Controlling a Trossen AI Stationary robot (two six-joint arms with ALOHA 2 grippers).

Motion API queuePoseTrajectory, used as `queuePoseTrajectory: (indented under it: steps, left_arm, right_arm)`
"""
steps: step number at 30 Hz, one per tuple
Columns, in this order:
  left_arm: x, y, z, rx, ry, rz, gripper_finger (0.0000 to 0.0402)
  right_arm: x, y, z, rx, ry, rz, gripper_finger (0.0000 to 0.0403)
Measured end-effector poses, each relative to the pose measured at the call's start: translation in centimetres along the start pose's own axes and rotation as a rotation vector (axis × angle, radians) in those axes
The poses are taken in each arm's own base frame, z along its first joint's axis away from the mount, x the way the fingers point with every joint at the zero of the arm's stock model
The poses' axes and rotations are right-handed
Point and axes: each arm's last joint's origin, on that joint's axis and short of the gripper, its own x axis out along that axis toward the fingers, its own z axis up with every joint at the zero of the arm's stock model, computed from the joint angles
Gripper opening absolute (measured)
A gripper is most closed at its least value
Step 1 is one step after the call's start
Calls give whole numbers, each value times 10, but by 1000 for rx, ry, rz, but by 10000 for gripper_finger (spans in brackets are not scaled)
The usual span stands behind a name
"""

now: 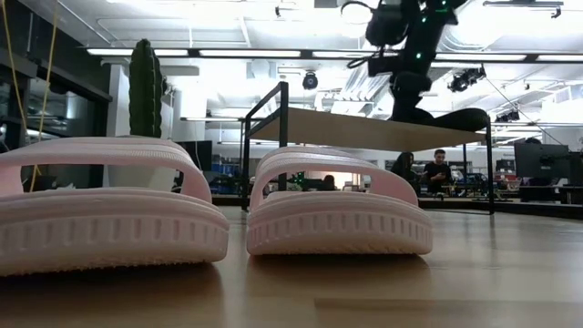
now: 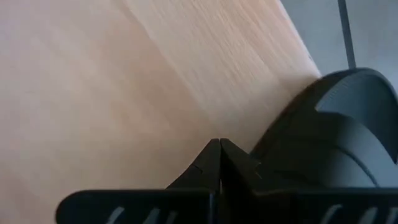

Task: Pick and place slides into the shelf
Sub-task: Put the right black slide on the shelf, then put the black slide on the shelf

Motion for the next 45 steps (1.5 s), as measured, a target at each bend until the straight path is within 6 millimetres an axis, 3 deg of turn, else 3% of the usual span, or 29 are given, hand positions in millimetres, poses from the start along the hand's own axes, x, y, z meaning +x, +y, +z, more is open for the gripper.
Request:
queuePoseTrajectory:
  steps: [7,26,45]
  left_arm:
    - [7,4,-4,-7,35,12,1]
    - [12,7,-7,-11,54,28,1]
    - [12,7,-7,-14,53,30,1]
  right_arm:
    - [12,-3,8,-7,-13,-52,0]
    - [13,-5,3,36,84,-166,0]
    - [13,-2,6,37,28,-78,0]
